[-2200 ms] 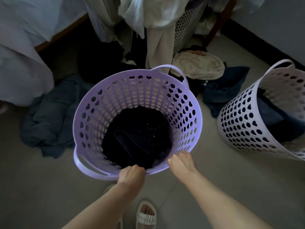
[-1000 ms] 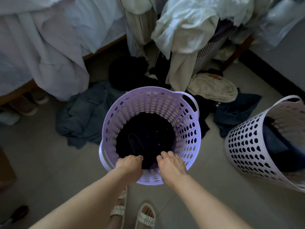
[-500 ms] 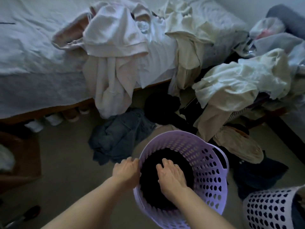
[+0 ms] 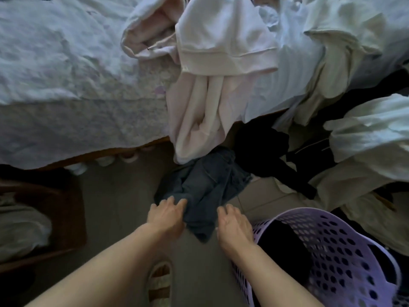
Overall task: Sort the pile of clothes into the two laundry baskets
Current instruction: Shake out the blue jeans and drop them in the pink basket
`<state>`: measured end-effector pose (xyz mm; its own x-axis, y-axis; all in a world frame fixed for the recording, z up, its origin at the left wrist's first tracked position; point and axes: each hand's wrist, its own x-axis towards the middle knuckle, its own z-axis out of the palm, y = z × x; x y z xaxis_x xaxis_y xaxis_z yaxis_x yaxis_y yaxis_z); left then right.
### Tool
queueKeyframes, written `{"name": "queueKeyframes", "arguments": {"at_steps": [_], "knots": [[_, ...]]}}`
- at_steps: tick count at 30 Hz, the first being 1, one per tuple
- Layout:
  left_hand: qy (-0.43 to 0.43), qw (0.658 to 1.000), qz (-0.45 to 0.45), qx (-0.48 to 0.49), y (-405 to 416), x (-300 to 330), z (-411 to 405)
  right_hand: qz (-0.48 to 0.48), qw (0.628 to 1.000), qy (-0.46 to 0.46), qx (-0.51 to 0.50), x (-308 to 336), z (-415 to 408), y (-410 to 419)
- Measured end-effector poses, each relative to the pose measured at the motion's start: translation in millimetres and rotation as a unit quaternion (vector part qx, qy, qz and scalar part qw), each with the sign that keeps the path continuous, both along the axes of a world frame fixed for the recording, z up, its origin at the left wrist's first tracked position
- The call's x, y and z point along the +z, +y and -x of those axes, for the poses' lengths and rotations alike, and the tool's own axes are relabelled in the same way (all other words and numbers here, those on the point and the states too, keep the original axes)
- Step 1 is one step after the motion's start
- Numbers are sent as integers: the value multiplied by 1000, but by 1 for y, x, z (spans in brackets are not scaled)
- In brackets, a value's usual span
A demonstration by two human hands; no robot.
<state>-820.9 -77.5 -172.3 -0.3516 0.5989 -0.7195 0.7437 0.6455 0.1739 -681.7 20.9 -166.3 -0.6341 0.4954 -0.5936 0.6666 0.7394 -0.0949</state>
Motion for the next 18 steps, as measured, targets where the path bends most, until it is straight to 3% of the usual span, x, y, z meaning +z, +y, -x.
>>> {"name": "queueKeyframes", "arguments": {"at_steps": [12, 18], "knots": [[-48, 998, 9, -31, 59, -159, 41, 50, 996, -34, -68, -156, 47, 50], [-43, 998, 3, -41, 89, -249, 51, 96, 978, 16, -187, -262, 42, 81]]}}
